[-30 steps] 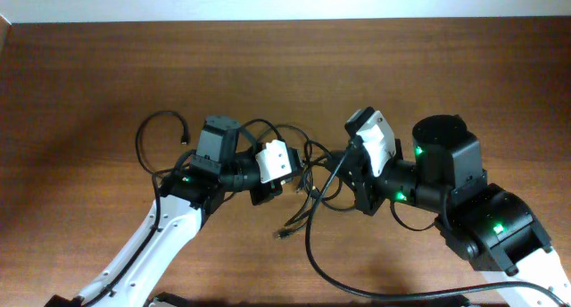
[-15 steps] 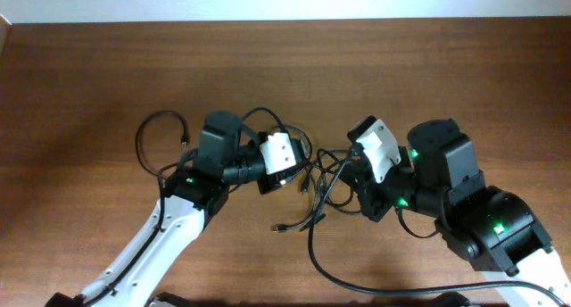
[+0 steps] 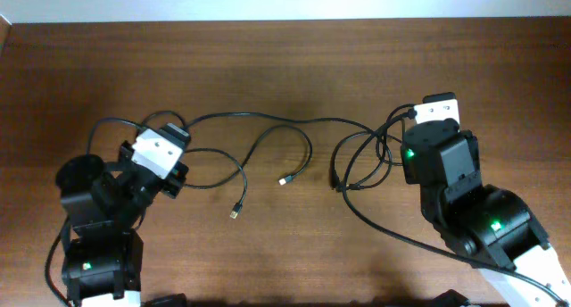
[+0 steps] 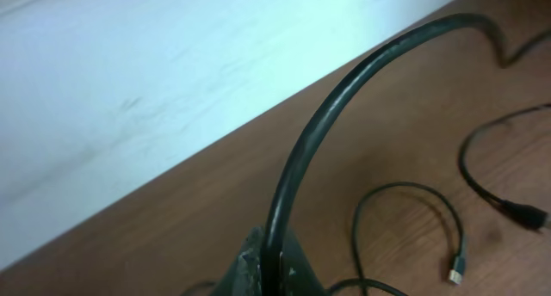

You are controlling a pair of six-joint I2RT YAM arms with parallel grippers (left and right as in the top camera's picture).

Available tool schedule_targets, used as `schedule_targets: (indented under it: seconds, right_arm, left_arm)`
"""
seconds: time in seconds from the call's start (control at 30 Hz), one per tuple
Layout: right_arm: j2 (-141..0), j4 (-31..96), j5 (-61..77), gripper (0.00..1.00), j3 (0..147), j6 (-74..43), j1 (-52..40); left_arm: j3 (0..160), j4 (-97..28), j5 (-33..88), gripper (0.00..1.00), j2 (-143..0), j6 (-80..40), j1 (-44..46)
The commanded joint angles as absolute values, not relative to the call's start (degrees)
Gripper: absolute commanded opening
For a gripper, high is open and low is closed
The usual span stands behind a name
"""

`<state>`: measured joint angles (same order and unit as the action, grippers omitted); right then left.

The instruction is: Untangle cables

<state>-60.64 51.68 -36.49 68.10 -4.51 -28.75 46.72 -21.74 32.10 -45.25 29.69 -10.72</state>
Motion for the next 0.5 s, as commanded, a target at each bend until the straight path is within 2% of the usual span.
schedule_targets:
  seconds: [0.0, 0.03, 0.07, 0.13, 0.23, 0.33, 0.4, 0.47]
  right_arm:
    - [-62.8, 54.2, -49.7, 0.04, 69.1, -10.0, -27.6]
    - [-63.5, 55.8, -53.3, 0.04, 69.1, -14.6, -25.2]
    - [-64.2, 57.3, -52.7, 0.04, 69.1, -21.4, -18.4]
    - [-64.4, 54.8, -35.0, 0.04, 69.1, -22.2, -3.1]
    - [-65.8, 54.3, -27.5, 0.04, 69.1, -22.1, 9.9]
    - [-67.2, 53.9, -23.6, 0.04, 69.1, -22.0, 18.0]
    - [-68.3, 52.0, -10.6, 0.04, 69.1, -19.7, 19.9]
    - [-69.2, 47.3, 17.8, 0.04, 69.1, -6.0, 19.8]
  left_arm:
    - [47.0, -21.8, 19.8, 0.00, -44.9, 20.5, -13.5]
    - [47.0, -21.8, 18.1, 0.00, -44.9, 19.9, -13.5]
    - [47.0, -21.8, 18.2, 0.00, -44.9, 19.9, -13.5]
    - [47.0, -22.0, 18.3, 0.00, -44.9, 18.6, -13.5]
    - [47.0, -22.0, 18.9, 0.00, -44.9, 18.6, -13.5]
    - [47.0, -22.0, 18.8, 0.00, -44.9, 18.7, -13.5]
    - [47.0, -22.0, 19.8, 0.00, -44.9, 18.6, -13.5]
    - [47.0, -22.1, 23.4, 0.00, -45.0, 18.7, -13.5]
